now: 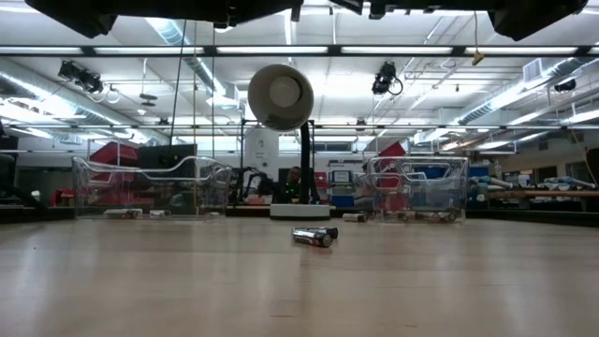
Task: Sort batteries
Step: Put the silver battery in the transparent bin
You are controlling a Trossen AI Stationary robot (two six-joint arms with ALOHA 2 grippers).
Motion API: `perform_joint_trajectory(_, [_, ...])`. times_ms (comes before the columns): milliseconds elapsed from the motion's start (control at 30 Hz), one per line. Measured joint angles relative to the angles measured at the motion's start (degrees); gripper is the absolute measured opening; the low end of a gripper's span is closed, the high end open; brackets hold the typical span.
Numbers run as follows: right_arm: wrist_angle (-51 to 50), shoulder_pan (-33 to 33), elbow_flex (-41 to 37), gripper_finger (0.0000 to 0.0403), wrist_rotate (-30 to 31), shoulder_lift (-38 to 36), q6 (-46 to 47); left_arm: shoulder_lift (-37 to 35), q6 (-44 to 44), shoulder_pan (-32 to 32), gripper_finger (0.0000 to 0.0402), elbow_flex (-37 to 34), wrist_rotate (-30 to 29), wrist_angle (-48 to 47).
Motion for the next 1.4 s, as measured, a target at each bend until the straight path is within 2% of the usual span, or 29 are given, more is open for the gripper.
perform_joint_trajectory(167, [-0.1, -1.4, 0.0, 0.0110, -2.8, 0.0, 1.0, 0.0, -0.1, 0.4, 0.0005, 0.0, 0.0, 0.0])
perform_joint_trajectory(633, [-0.7, -3.4, 0.0, 0.0062, -4.7, 0.0, 1.8, 0.0, 0.0, 1.6, 0.0005, 0.0, 0.4, 0.0])
perform_joint_trajectory(900, [-1.8, -4.1, 0.0, 0.0016, -5.6, -0.1, 2.3, 0.0, -0.2, 1.6, 0.0008, 0.0, 1.4, -0.3])
perform_joint_trajectory(1400, [0.9, -4.2, 0.0, 0.0014, -4.2, 0.0, 5.1, 0.0, -0.2, 1.6, 0.0100, 0.1, -4.7, -2.6])
